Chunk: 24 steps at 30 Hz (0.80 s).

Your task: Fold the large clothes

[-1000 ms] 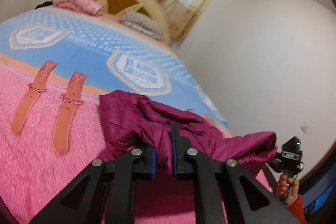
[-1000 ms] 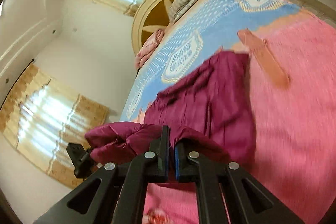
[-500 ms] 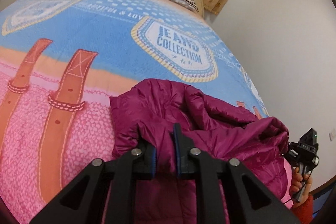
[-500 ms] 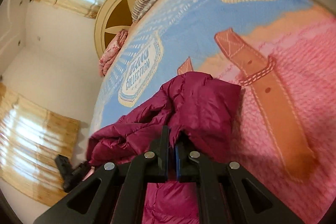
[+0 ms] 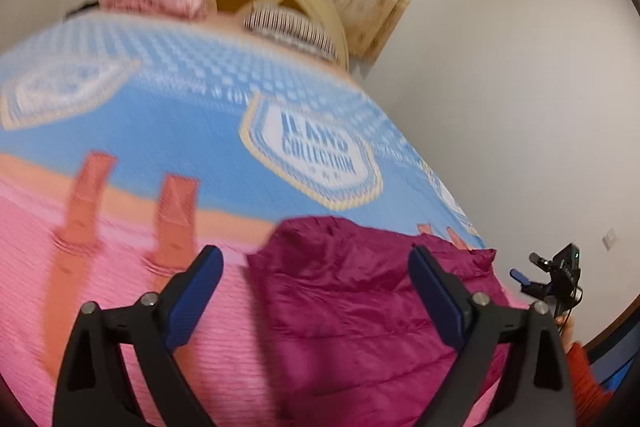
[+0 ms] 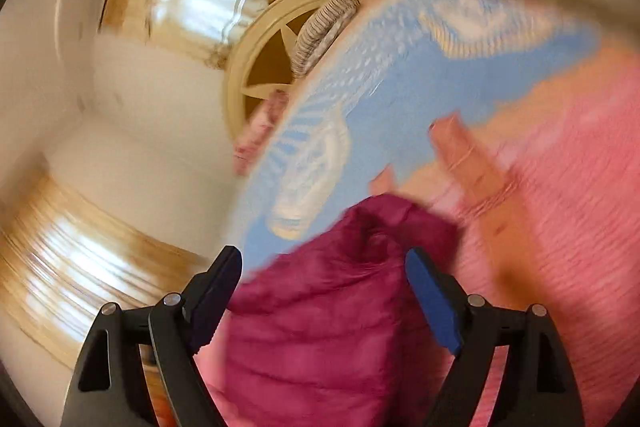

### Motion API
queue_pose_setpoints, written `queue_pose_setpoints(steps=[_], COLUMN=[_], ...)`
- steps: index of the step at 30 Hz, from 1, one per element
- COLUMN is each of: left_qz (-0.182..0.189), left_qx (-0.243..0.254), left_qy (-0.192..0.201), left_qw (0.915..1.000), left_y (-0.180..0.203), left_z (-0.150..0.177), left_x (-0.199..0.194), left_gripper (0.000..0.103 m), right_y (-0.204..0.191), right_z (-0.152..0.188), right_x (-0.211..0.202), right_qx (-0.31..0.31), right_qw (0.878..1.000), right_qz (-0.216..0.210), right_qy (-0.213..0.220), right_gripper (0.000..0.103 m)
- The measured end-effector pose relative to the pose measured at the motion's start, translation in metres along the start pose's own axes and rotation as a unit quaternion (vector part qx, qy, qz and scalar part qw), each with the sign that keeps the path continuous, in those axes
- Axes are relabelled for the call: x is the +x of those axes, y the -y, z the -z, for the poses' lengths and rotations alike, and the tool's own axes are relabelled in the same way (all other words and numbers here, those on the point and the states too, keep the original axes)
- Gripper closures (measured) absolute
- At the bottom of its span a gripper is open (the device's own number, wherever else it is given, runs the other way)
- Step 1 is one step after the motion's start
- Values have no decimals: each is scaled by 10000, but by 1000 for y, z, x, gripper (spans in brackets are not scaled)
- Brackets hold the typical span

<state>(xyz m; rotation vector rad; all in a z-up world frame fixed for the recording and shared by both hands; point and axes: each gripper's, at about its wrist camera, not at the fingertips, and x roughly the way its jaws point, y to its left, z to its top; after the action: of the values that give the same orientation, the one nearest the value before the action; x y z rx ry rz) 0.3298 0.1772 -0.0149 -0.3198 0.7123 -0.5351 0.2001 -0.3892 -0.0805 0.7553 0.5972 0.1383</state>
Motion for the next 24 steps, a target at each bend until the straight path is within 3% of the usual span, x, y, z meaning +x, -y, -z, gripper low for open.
queue_pose_setpoints(steps=[2,6,8,12,15,16,17,18,19,20,24], left_qz=[-56,-325,-339,-370,-383,-361,-289,-139,-119,-115,-164], left_qx=[34,155,364,774,762,725,659,557,514,544,922], left_qy=[26,-399,-582,-948,-1157,-1180,-1192,-1211,-1141,-983,-544], left_qw=[10000,9986,9971,9918,9896,9897,9903,9910,9921,9936,9941], left_y=[-8,-17,-13,-6,-8,-9,-10,-10,-7,-3,19], left_z=[4,10,15,19,22,23,23,24,26,27,36], left_x=[-1,30,47,84,108,113,116,118,116,110,79], left_gripper=[5,5,5,5,7,16,38,50,70,79,91], right_y=[-12,-41,-48,-38,-34,-34,-35,-35,-37,-42,-64], right_z=[1,-1,-4,3,7,9,10,11,12,14,24], right_x=[11,52,74,105,115,116,116,111,106,100,72], right_qx=[-507,-1699,-2089,-2294,-2375,-2364,-2372,-2391,-2382,-2383,-2532], right_qw=[9980,9766,9658,9541,9477,9482,9487,9487,9497,9512,9507], right_qz=[341,1249,1401,1523,1649,1648,1646,1706,1725,1717,1730], right_qy=[-150,-412,-626,-1179,-1351,-1339,-1289,-1175,-1074,-942,-456], right_gripper=[19,19,19,20,59,68,72,79,85,87,92])
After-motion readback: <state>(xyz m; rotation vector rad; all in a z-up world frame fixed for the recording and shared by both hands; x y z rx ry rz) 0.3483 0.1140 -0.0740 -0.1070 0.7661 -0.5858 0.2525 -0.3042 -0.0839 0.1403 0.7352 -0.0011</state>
